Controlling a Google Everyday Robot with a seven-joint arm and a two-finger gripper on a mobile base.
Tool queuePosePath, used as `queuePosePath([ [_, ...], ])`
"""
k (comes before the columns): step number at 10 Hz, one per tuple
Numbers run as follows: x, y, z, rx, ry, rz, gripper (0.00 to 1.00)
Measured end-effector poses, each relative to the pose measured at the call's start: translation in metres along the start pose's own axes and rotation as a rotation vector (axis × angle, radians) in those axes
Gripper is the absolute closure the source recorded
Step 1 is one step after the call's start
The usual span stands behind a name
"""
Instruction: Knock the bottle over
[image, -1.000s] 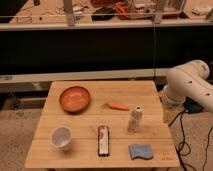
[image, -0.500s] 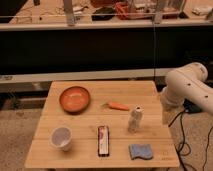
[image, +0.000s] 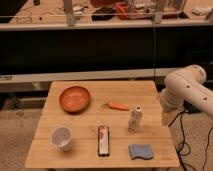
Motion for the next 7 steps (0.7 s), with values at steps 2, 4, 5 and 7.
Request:
queuePosePath([
  [2,-0.0012,0.0015,0.0029,0.001,-0.005,-0.005,0.25],
  [4,-0.0011,0.004,0.0058,0.003,-0.007,-0.007,0.32],
  [5,-0.0018,0.0047,0.0074,0.004,-0.009,-0.009,0.34],
  [7,-0.0032,0.0064,0.0104,0.004,-0.013,-0.013,0.43],
])
